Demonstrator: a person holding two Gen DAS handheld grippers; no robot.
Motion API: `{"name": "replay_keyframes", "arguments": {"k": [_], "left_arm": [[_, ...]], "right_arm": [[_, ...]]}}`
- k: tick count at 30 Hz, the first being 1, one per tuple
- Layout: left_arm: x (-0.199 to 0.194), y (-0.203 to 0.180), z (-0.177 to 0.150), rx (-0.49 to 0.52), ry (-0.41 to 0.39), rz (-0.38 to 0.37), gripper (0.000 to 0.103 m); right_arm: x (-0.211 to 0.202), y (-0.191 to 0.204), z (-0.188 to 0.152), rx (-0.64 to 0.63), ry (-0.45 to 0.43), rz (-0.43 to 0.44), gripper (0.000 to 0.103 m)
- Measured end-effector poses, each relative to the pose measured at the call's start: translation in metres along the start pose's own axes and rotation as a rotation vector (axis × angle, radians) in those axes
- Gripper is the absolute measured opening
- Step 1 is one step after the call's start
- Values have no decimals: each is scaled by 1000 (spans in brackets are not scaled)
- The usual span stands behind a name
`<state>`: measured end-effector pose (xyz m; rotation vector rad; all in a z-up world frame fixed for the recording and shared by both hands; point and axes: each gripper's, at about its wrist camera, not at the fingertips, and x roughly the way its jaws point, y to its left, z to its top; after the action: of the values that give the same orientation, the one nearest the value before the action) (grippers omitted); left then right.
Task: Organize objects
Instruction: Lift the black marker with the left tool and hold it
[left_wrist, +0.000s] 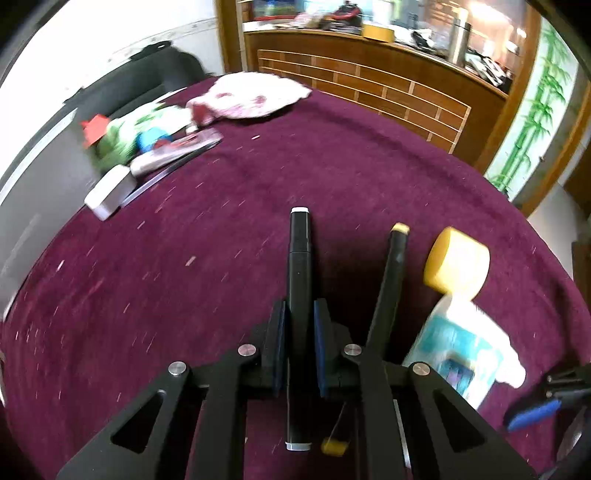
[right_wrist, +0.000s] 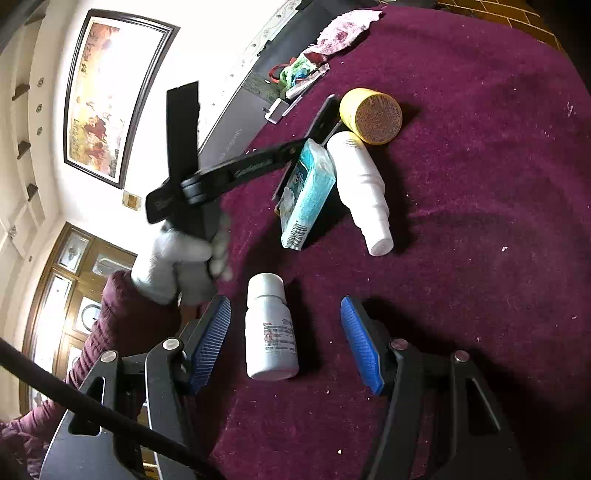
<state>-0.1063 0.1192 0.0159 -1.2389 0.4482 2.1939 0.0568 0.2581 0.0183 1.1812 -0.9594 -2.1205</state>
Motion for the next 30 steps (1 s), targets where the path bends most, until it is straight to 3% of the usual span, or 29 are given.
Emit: {"name": "replay_keyframes", "arguments": {"k": [4, 9, 17, 25, 30], "left_arm": [[-25, 23, -27, -93, -5, 8, 11], [-70, 36, -79, -186, -7, 68, 11], [-114, 16, -157, -259, -9, 77, 11], [-103, 1, -170, -268, 0, 88, 11], [-103, 3, -172, -298, -20, 88, 11]], "right_arm": [[3, 3, 2, -7, -2, -21, 62], [8, 9, 2, -21, -6, -65, 62], [10, 17, -1, -85, -22, -164, 62], [14, 23, -9, -152, -27, -255, 62], [12, 23, -11, -156, -30, -262, 62]]}}
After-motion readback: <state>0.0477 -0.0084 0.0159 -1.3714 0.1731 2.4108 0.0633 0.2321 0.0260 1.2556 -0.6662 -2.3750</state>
